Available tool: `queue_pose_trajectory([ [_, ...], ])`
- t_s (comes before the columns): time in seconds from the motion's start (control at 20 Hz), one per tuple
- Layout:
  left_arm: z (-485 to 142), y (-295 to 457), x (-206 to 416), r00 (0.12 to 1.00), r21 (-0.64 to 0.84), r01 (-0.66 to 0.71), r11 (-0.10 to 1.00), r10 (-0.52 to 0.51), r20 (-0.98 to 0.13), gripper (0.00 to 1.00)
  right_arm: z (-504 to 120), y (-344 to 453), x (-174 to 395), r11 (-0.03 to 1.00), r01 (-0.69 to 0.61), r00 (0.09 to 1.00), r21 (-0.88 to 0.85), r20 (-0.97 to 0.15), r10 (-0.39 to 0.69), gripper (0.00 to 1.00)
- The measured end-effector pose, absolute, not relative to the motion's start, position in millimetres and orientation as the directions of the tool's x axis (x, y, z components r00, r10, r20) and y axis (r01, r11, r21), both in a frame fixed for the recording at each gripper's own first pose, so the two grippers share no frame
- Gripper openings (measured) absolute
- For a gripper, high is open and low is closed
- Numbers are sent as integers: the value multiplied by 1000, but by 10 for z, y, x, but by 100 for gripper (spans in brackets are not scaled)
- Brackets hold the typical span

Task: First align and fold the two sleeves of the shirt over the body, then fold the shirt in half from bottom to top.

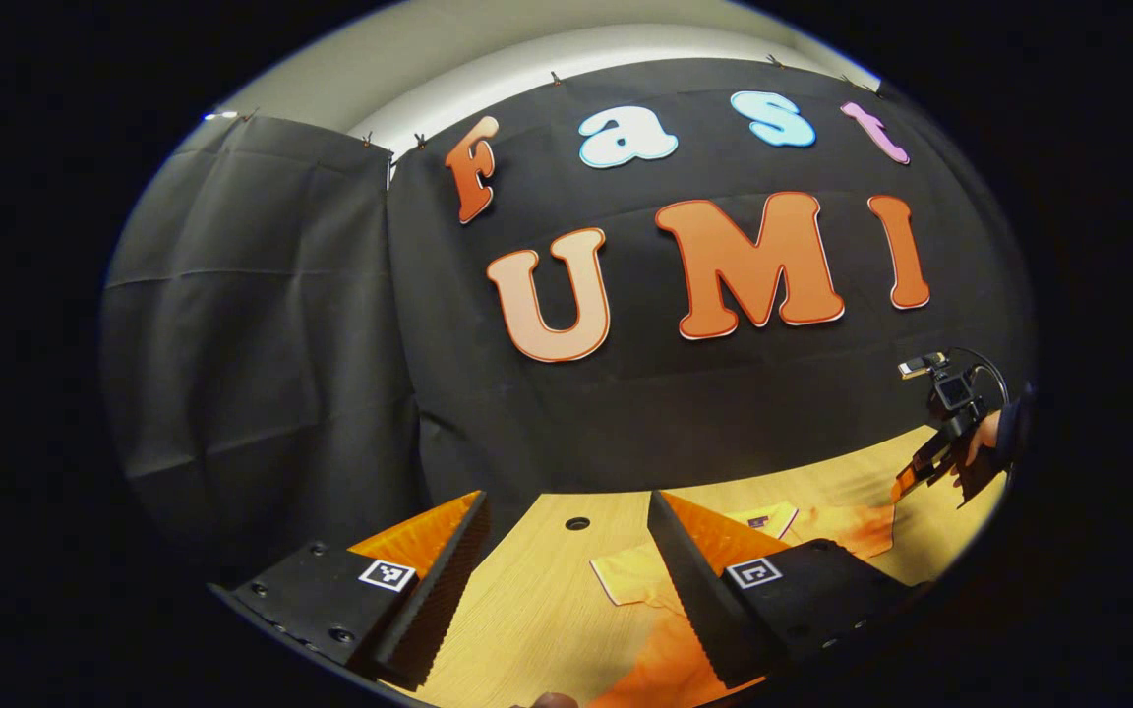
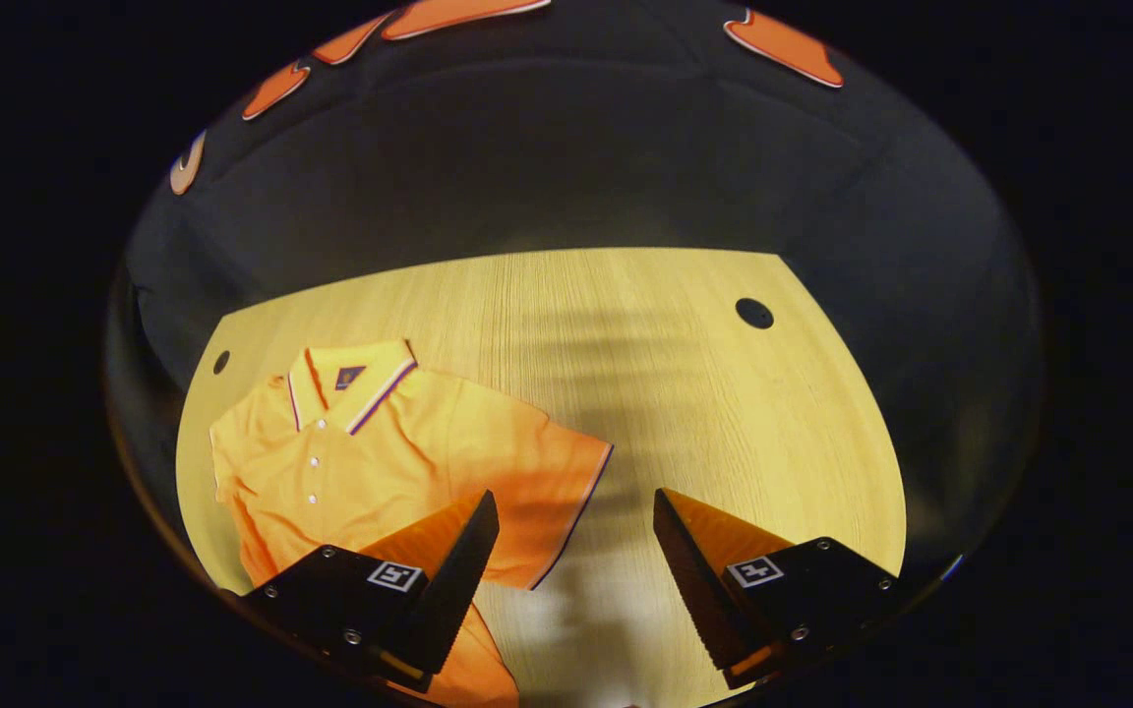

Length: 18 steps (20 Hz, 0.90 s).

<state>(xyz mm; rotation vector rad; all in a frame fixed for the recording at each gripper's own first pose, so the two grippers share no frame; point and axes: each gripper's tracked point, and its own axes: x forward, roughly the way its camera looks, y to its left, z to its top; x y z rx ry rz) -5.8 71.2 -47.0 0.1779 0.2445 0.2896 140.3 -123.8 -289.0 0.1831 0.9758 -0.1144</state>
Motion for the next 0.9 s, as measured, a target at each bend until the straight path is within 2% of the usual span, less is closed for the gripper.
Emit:
queue_pose_trajectory([
  [0.1, -456, 729, -55, 917, 220, -286, 933, 333, -219, 99, -3054, -1229, 1402, 975, 187, 492, 119, -871, 12, 97],
  [0.25, -385, 716, -95, 900, 237, -326, 915, 377, -221, 99, -3272, -1249, 1419, 978, 185, 434, 94, -901, 5, 88],
  [0.45, -340, 705, -150, 881, 247, -355, 902, 411, -235, 99, -3525, -1257, 1396, 973, 203, 330, 114, -943, 41, 88],
  [0.7, -322, 600, -212, 873, 263, -355, 897, 418, -250, 100, -3642, -1257, 1493, 970, 222, 279, 102, -960, 37, 86],
  [0.75, -326, 584, -245, 872, 266, -356, 896, 420, -252, 99, -3629, -1239, 1508, 970, 222, 274, 99, -961, 35, 75],
  [0.9, -349, 559, -245, 866, 262, -365, 893, 429, -257, 100, -3604, -1169, 1552, 971, 215, 295, 105, -955, 38, 55],
])
